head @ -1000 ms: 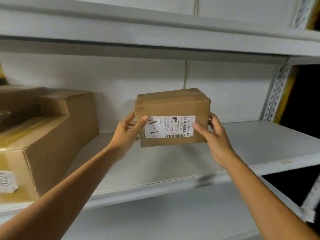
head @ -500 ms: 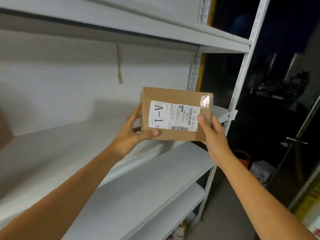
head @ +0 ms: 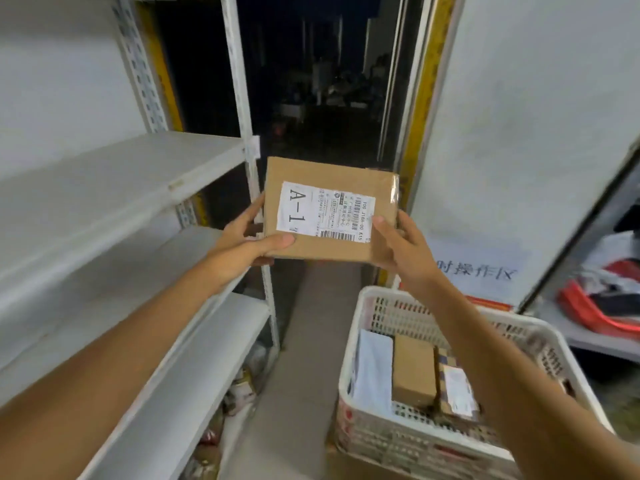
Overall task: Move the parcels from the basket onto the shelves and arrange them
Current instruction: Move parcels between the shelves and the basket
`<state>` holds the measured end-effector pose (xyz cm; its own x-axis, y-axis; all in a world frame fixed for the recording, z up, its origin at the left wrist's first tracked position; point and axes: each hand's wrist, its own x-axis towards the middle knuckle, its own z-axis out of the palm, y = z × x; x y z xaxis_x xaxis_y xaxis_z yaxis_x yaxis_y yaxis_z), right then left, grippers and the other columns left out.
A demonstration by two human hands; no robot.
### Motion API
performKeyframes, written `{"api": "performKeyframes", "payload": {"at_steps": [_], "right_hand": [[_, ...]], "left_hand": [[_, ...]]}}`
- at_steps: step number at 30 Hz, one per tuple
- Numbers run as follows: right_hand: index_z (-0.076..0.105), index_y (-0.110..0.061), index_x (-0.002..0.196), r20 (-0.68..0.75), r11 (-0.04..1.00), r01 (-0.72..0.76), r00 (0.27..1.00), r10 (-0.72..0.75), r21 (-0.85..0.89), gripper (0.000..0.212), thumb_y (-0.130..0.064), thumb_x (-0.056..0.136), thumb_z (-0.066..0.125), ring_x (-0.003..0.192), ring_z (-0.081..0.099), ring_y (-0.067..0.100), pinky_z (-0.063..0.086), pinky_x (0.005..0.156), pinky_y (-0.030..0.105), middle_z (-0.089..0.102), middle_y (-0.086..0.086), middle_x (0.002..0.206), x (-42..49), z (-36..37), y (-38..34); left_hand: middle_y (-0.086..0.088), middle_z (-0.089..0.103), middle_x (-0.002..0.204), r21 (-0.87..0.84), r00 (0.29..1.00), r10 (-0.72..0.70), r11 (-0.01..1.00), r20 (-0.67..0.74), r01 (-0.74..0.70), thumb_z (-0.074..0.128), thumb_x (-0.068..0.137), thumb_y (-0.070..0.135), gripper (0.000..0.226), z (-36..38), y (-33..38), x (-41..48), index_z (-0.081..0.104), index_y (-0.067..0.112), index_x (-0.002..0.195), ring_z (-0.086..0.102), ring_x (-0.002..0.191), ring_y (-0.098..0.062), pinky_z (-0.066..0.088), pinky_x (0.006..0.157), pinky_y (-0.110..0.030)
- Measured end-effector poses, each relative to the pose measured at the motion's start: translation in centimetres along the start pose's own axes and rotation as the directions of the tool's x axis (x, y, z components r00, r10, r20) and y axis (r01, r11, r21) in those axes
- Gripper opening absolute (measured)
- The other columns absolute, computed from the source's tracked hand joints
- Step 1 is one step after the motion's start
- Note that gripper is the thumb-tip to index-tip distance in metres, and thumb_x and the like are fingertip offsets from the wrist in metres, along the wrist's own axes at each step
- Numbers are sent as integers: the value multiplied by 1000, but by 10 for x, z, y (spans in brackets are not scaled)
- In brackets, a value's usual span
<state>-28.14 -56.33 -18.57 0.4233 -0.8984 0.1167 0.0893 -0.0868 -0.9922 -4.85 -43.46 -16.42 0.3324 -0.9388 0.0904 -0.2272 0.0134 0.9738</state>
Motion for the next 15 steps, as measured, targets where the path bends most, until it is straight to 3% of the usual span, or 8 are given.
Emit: {"api": "performKeyframes", "payload": {"at_steps": [3, 5, 8, 10, 12, 15], "right_hand": [[51, -35, 124, -44, 997, -66, 997, 64, -46, 33, -43, 93, 59, 98, 70, 14, 59, 69, 28, 70, -9, 112, -11, -65, 25], [48, -28, 129, -88, 991, -126, 989, 121, -51, 41, -43, 92, 59, 100, 69, 20, 60, 74, 33, 69, -2, 114, -17, -100, 40], [48, -22, 133, -152, 977, -214, 966, 209, -17, 44, -39, 93, 59, 101, 68, 26, 60, 78, 44, 68, 7, 116, -26, -145, 66], [48, -18, 133, -190, 962, -272, 945, 265, -10, 43, -36, 95, 58, 104, 66, 30, 59, 81, 49, 65, 10, 120, -30, -169, 84], [48, -18, 132, -227, 945, -327, 920, 318, 1, 40, -34, 96, 57, 108, 64, 31, 57, 85, 53, 63, 9, 121, -34, -189, 103], [49, -19, 130, -276, 918, -396, 881, 383, 10, 37, -32, 97, 56, 105, 64, 25, 59, 80, 46, 64, 3, 116, -36, -214, 133]], "left_hand": [[13, 57, 129, -2, 992, -72, 997, 105, 72, 85, 53, 54, 102, 64, -19, 19, 29, 54, 138, 59, 112, -13, 58, 81, -32], [14, 58, 128, 24, 981, -106, 994, 163, 103, 82, 55, 54, 105, 101, -31, 29, 26, 52, 143, 59, 113, -12, 57, 77, -27], [9, 54, 136, 50, 961, -150, 989, 233, 142, 84, 55, 55, 107, 151, -53, 43, 27, 49, 145, 50, 126, -18, 48, 99, -44], [6, 49, 142, 95, 944, -203, 978, 260, 185, 83, 47, 64, 115, 178, -68, 52, 28, 43, 146, 46, 130, -19, 42, 105, -49], [6, 46, 144, 128, 923, -255, 966, 287, 227, 81, 44, 67, 118, 202, -85, 63, 29, 39, 146, 47, 128, -17, 46, 102, -45], [13, 53, 134, 120, 880, -294, 956, 373, 268, 84, 53, 57, 107, 235, -116, 81, 31, 40, 145, 57, 113, -7, 56, 79, -24]]}}
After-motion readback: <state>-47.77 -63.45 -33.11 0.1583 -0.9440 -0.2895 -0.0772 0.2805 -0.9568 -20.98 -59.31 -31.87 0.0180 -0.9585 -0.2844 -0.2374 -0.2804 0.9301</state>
